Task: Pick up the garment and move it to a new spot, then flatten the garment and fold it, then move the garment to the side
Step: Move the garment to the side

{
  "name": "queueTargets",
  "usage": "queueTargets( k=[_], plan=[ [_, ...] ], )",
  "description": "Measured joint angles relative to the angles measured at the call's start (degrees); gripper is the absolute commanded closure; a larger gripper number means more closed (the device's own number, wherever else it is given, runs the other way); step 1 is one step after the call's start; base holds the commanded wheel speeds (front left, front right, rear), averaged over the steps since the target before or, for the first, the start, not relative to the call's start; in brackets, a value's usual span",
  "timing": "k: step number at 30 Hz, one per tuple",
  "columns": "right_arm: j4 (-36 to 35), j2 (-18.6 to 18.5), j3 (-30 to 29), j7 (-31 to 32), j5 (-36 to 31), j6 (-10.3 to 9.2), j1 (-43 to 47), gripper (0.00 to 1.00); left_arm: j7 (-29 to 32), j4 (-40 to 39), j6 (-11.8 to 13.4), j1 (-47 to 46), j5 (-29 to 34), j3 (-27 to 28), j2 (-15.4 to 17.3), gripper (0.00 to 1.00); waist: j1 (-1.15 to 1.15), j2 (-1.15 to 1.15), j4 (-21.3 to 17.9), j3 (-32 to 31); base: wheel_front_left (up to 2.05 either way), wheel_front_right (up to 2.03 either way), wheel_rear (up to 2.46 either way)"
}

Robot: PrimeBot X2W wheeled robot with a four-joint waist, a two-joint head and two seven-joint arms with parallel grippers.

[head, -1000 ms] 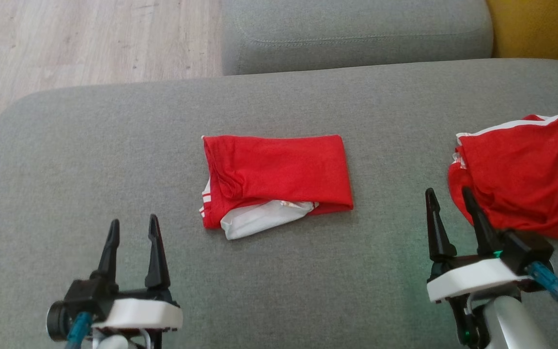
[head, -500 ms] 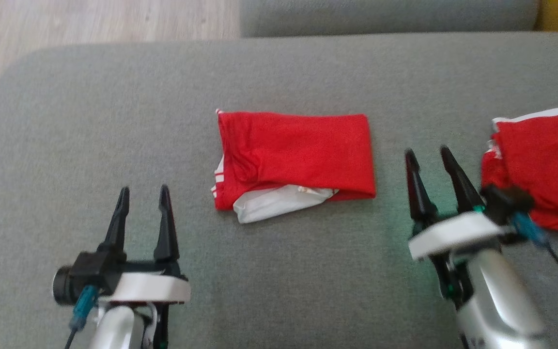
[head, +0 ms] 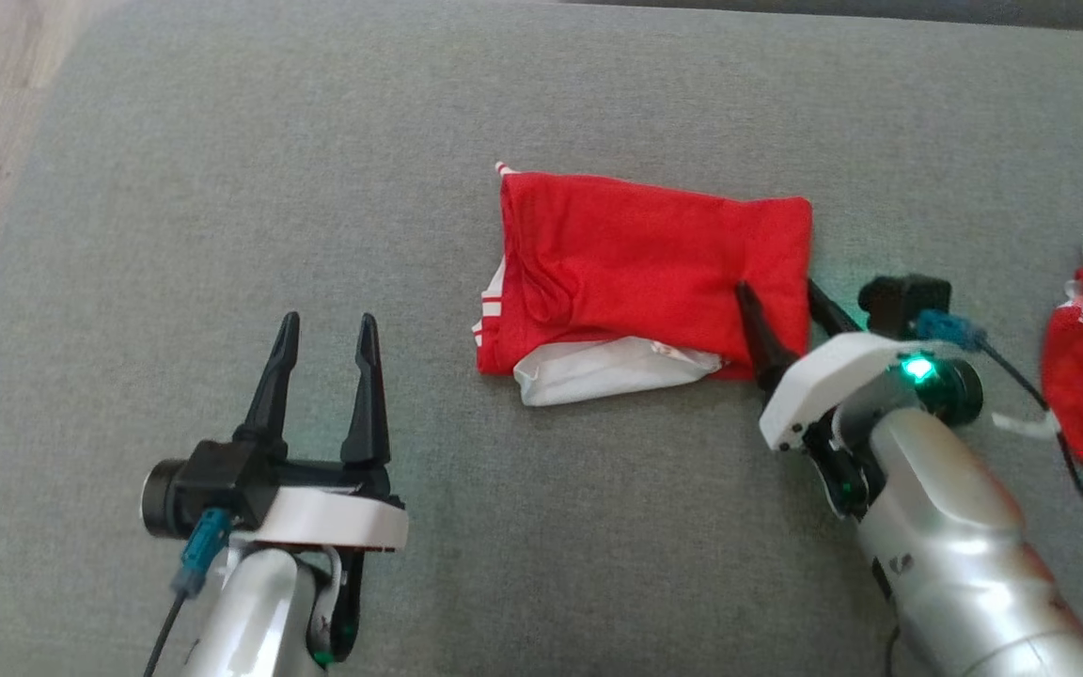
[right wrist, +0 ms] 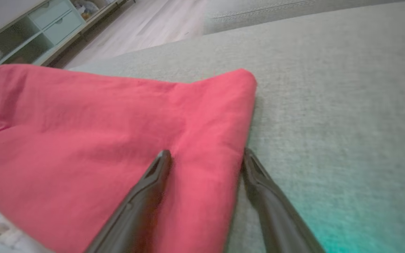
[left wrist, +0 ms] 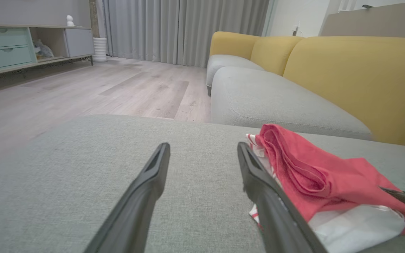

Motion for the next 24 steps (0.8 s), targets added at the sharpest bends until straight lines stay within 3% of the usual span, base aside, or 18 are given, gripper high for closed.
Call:
queueTargets(
  k=[3,4,5,6,15,24],
  plan=[
    [2.5,-0.5,2.8,1.0,0.6,0.00,-2.5,0.00,0.0,0.0,0.2,-0.1,0.0,-0.2,0.0,0.00,-0.01,0.00,0.6,0.3,0.00,0.00,0.00],
    [3.2,-0.6,3.7,1.1,0.6,0.00,-3.2,0.28,0.0,0.1,0.2,-0.1,0.0,-0.2,0.0,0.00,-0.01,0.00,0.7,0.3,0.00,0.00,0.00],
    [3.7,-0.8,4.6,1.1,0.6,0.00,-3.6,0.93,0.0,0.1,0.3,-0.1,0.0,-0.2,0.0,0.00,-0.01,0.00,0.8,0.2,0.00,0.00,0.00],
    [4.2,-0.9,5.2,1.1,0.5,0.00,-3.9,1.00,0.0,0.2,0.4,-0.1,0.0,-0.3,0.0,0.00,-0.01,0.00,0.8,0.2,0.00,0.00,0.00],
    [7.0,-0.3,7.4,-4.6,-4.4,0.00,-4.6,1.00,0.0,0.5,0.5,0.0,0.2,0.1,0.0,0.00,-0.01,0.00,-1.6,-1.9,0.00,0.00,0.00],
    [4.7,-0.3,4.3,-5.9,-16.2,0.00,-8.1,1.00,0.0,0.4,-0.5,0.6,0.6,-0.2,0.0,0.00,-0.01,0.00,-7.1,-5.4,0.00,0.00,0.00]
  ],
)
